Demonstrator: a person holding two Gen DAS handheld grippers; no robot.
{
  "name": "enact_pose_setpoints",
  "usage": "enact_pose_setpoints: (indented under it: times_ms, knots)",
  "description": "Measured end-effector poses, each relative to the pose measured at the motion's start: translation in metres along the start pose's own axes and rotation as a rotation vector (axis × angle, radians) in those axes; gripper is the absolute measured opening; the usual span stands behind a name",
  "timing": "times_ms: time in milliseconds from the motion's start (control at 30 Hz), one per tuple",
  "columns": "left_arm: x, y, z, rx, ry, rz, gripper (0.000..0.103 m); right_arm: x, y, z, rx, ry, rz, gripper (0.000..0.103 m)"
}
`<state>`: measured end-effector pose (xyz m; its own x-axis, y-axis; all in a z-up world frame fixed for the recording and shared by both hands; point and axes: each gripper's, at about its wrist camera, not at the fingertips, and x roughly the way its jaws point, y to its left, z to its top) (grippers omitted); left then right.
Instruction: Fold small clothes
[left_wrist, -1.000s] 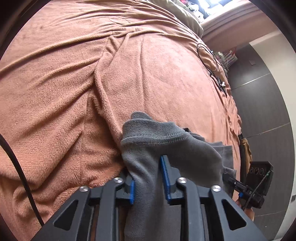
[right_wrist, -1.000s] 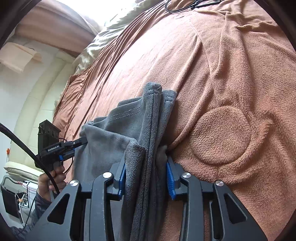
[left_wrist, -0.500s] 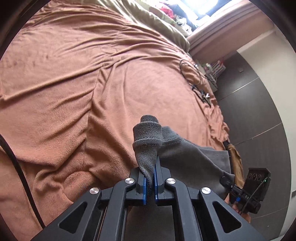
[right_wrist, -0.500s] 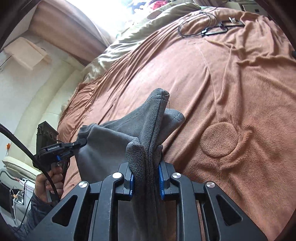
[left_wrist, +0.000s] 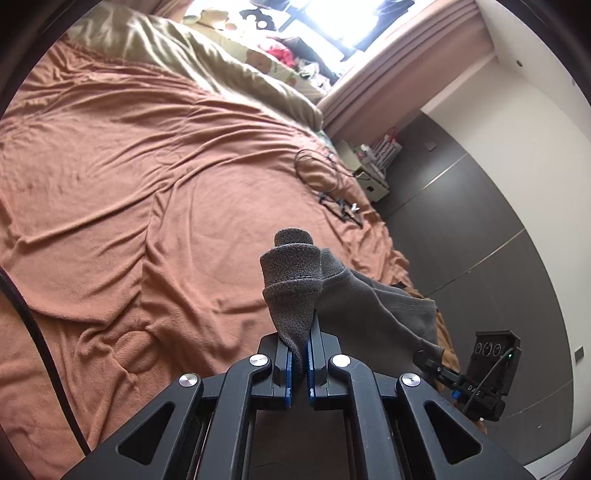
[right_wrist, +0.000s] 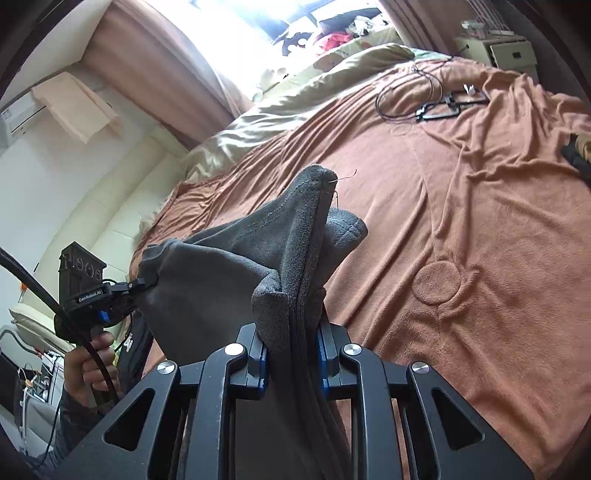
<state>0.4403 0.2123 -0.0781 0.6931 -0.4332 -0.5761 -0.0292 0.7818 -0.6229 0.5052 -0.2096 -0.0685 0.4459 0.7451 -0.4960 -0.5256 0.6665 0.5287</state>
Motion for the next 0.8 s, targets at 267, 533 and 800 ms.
enact_pose_setpoints:
  times_ms: [267, 533, 800]
  knots:
    - [-0.037, -0.055, -0.007, 0.068, -0.047, -0.062, 0.005, -0.069, 0.023, -0.008, -0.041, -0.07, -0.015, 0.016]
    - [-0.06, -0.118, -0.017, 0.131, -0.075, -0.136, 0.005, -0.165, 0.041, -0.012, -0.104, -0.185, -0.056, 0.016]
    - [-0.058, -0.198, -0.025, 0.193, -0.076, -0.25, 0.005, -0.267, 0.035, -0.006, -0.139, -0.296, -0.143, 0.016]
